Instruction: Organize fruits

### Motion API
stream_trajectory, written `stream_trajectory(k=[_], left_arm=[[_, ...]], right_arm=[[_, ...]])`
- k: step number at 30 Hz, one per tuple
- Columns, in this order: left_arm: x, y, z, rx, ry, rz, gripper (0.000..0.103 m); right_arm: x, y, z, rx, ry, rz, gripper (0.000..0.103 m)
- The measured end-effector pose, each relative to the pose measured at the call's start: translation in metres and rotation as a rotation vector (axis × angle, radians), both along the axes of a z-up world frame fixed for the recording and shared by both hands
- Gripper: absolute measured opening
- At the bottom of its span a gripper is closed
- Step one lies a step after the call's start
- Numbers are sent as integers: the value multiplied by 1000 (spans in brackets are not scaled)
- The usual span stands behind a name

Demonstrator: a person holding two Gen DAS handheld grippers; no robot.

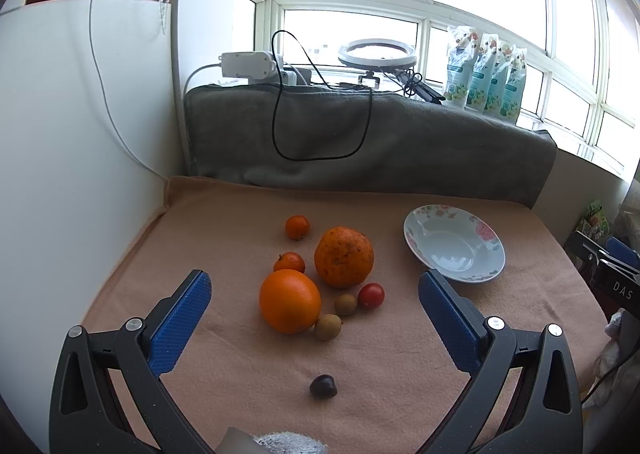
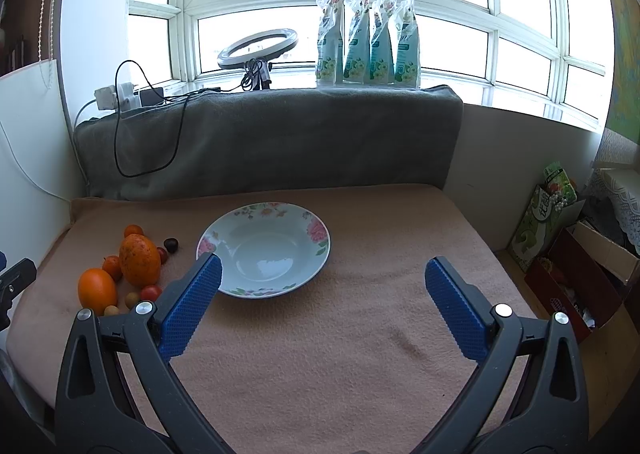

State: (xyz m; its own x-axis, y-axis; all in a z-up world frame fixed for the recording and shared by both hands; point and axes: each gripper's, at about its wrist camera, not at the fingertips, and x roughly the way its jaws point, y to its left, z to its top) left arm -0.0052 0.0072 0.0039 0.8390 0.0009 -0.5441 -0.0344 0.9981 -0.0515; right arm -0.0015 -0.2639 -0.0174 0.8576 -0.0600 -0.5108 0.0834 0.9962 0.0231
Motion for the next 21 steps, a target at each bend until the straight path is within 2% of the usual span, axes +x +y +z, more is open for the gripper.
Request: stream_trajectory(k=[21], left_arm=[[2,4,-2,-7,7,5,103]], right_arm=[[0,4,-3,-3,8,8,103]])
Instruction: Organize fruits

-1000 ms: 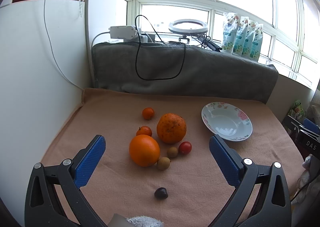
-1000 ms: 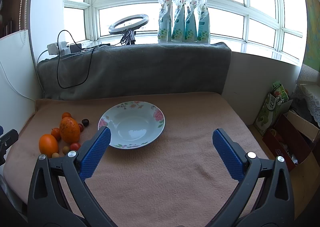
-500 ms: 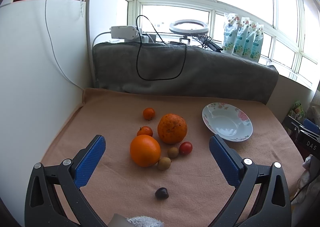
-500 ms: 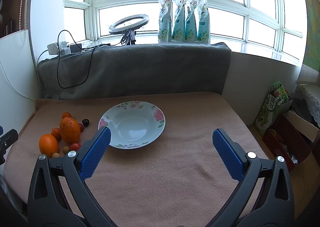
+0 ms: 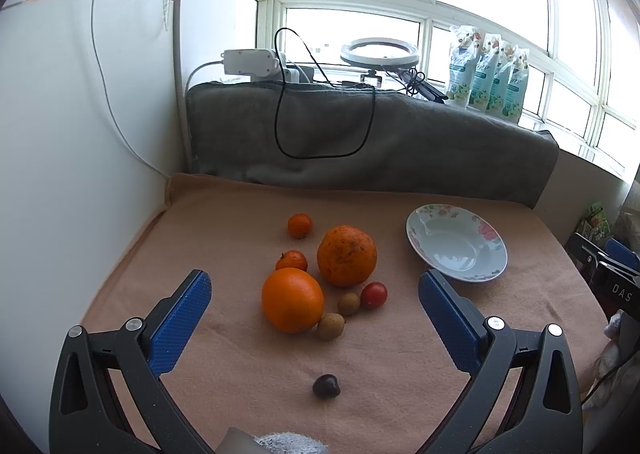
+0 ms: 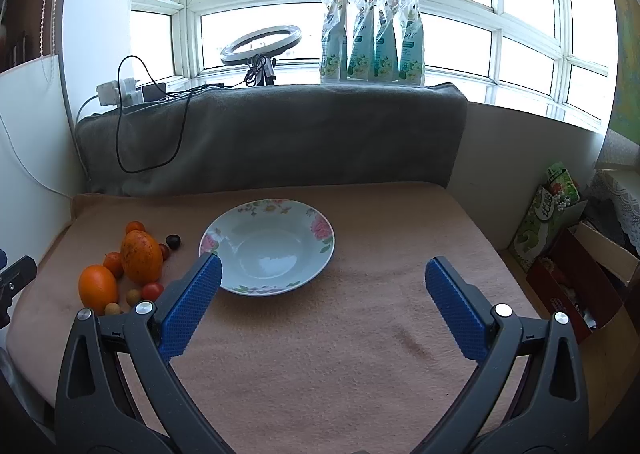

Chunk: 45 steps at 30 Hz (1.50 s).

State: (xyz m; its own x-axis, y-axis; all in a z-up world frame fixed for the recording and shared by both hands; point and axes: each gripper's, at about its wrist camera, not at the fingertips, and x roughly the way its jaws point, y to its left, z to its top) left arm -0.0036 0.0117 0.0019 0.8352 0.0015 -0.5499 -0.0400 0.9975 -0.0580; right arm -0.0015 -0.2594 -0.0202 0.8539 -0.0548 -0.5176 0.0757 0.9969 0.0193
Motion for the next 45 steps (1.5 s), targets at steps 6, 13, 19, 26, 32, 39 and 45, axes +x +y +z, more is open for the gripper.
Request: stream_trajectory(k=[6,13,19,26,32,39,45], left_arm=[[1,6,-3,-4,9,11,103],[2,21,-11,-19,33,48,103],[4,42,-28,-80,93,74,103],[10,59,-51,-184,162,75,103],[16,66,-66,-270,193,43,99],[22,76,-84,-400,227,-8,85],[34,80,-94,-489,244,-62,79]], right_arm=[[4,4,-2,-2,8,11,103],[13,14,-8,20,36,71,103],[27,29,-16,73,78,181,103],[49,61,-27,167,159,370,103],[67,93,-32,276,254,545,103],[91,138,-47,327,377,674,89],[113,169,-73,414,509,741,77]])
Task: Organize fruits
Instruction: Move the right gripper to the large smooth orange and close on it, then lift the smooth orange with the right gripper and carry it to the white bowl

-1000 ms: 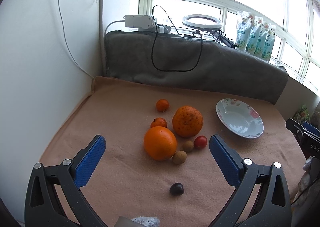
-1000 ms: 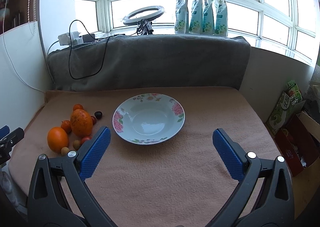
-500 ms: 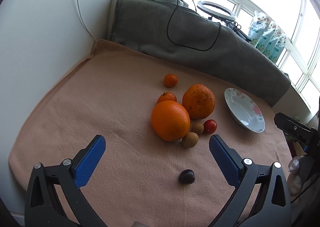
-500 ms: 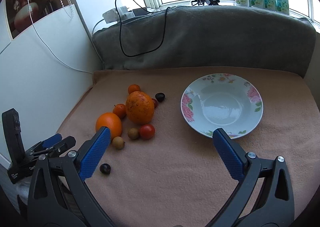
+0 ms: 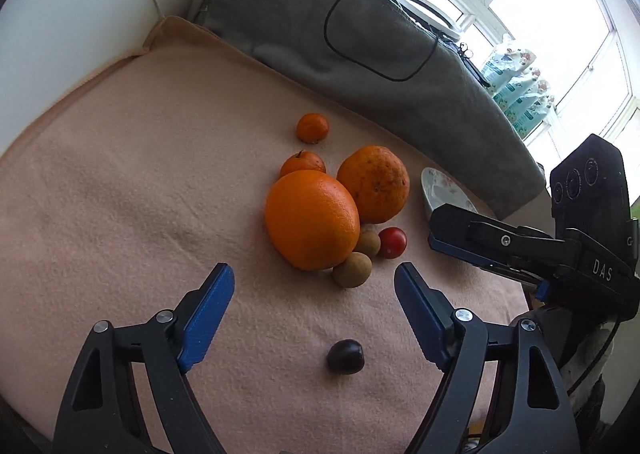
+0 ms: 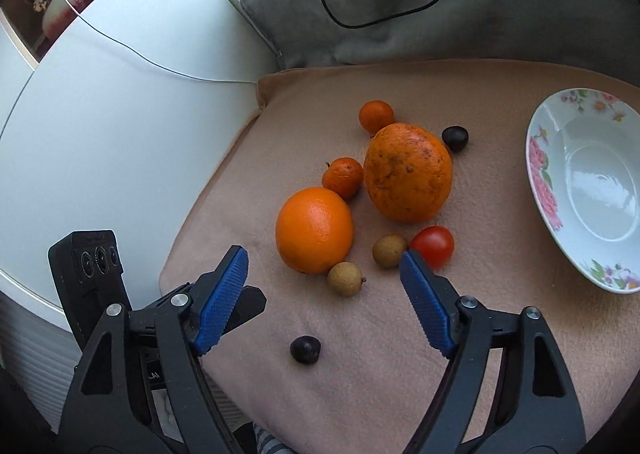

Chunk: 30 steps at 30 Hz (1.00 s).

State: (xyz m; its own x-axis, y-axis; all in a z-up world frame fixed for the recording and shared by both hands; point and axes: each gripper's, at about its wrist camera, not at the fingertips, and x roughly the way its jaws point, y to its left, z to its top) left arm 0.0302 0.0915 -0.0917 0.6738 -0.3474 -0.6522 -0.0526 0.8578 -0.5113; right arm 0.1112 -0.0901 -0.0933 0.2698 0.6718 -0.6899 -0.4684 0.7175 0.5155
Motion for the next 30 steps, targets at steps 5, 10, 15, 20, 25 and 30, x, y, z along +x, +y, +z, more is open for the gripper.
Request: stream_trajectory(k=[5,10,15,20,25,30], left_arm=[[10,2,-9,-38,13,-17,75],[16,3,-16,-59,21,-37,70],[22,4,-20,-66,30,-50,67],[26,4,-24,-69,35,-54,66],[30,4,-26,-63,41,-56,59],[33,3,-26,-58,37,-69,56]], right_arm=[[10,14,-11,20,72,18,73],[17,28,-17,15,90,33,71],[27,37,-25,2,126,26,69],[31,41,-31,-1,145,24,68],[34,43,-33,3,154,29,66],[32,45,-33,-13,151,39,63]])
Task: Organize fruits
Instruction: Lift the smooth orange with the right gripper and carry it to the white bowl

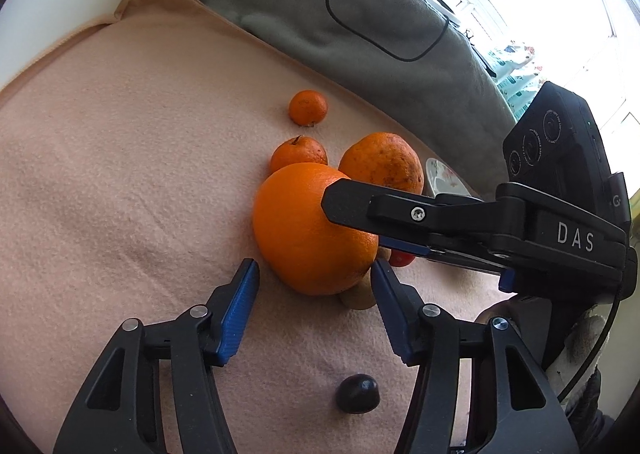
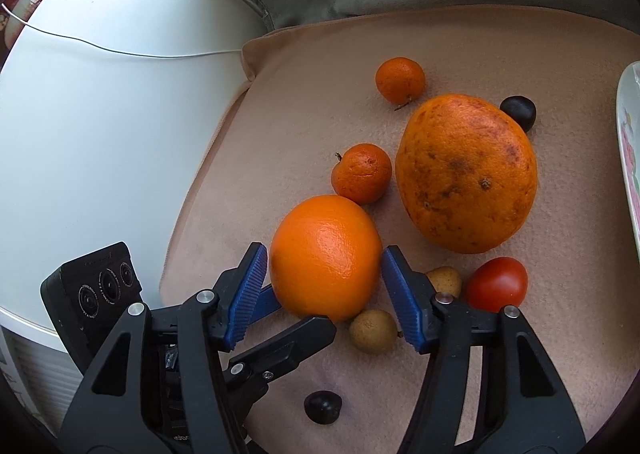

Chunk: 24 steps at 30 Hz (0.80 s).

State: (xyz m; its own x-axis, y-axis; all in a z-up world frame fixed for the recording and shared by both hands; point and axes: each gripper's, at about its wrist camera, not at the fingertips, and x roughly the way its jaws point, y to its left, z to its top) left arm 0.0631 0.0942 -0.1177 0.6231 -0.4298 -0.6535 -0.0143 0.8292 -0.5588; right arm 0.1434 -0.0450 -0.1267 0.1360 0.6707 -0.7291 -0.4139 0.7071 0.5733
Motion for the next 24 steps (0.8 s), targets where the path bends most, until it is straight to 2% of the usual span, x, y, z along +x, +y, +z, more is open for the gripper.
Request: stream_trajectory(k=[2,13,24], left_arm=[[0,-1,0,1,-7,-9,52],[-2,-11,7,83,-20,-13,51],[-9,-18,24,113,-60,-19,51]], right_arm=[[1,0,-1,0,2,-1,62],[-3,4,4,-21,-36,4,61],[-9,-1,21,-10,-88,1,61]])
